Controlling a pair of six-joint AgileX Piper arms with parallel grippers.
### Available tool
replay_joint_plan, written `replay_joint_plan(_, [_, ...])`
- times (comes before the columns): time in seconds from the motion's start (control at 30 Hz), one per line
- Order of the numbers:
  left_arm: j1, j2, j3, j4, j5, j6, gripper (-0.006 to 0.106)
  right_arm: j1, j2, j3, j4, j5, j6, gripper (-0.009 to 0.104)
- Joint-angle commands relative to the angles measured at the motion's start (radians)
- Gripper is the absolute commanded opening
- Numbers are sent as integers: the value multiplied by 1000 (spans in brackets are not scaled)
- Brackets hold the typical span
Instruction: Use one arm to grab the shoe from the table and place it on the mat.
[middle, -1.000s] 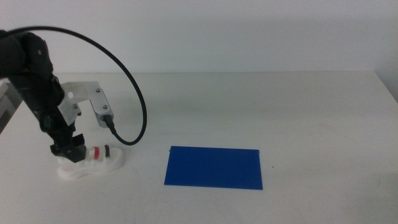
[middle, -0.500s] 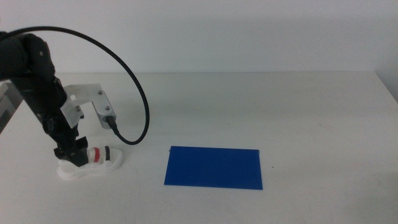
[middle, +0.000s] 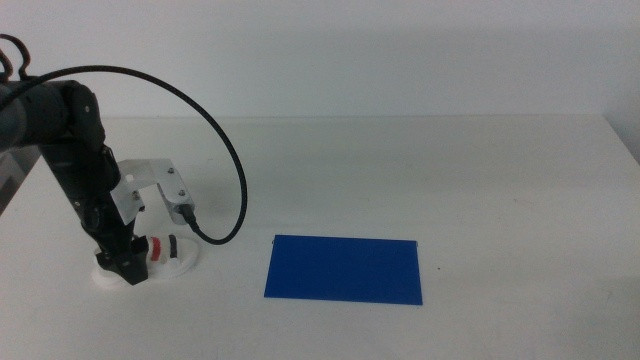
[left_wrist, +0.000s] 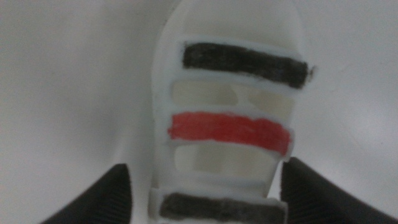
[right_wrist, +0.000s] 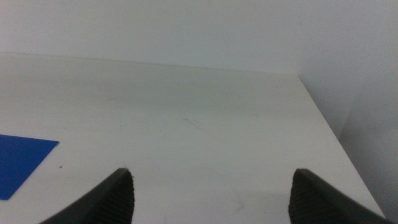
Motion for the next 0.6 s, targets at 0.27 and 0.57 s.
replay_joint_plan(0.27, [-6, -57, -20, -1, 70, -41, 2, 1, -26, 5, -9, -76, -8, 64])
replay_joint_plan(0.57, [-159, -144, -53, 62, 79, -63, -1, 1, -26, 5, -9, -76, -8, 64])
